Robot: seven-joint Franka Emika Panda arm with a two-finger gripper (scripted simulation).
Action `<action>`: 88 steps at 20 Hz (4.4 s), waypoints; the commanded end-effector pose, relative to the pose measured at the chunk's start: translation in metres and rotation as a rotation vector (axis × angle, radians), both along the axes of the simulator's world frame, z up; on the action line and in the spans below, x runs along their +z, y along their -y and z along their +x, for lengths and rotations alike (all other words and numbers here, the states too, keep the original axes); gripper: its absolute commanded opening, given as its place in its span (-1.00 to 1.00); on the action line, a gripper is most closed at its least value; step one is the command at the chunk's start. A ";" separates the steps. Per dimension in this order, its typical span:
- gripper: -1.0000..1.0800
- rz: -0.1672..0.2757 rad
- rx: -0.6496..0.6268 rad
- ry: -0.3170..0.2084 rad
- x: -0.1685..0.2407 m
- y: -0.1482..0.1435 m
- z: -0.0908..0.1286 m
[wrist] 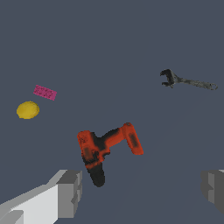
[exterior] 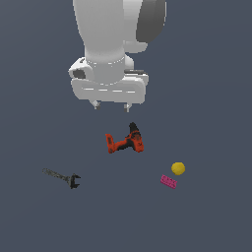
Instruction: Pick up a designated object from a clutter of objects.
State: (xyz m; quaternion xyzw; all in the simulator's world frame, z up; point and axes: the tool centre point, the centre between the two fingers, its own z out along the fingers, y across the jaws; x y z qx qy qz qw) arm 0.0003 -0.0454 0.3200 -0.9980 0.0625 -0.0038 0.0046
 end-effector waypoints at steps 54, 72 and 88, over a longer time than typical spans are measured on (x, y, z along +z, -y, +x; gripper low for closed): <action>0.92 -0.005 -0.114 -0.010 -0.225 -0.267 0.093; 0.92 -0.008 -0.118 -0.010 -0.271 -0.284 0.089; -1.00 -0.008 -0.119 -0.009 -0.292 -0.284 0.091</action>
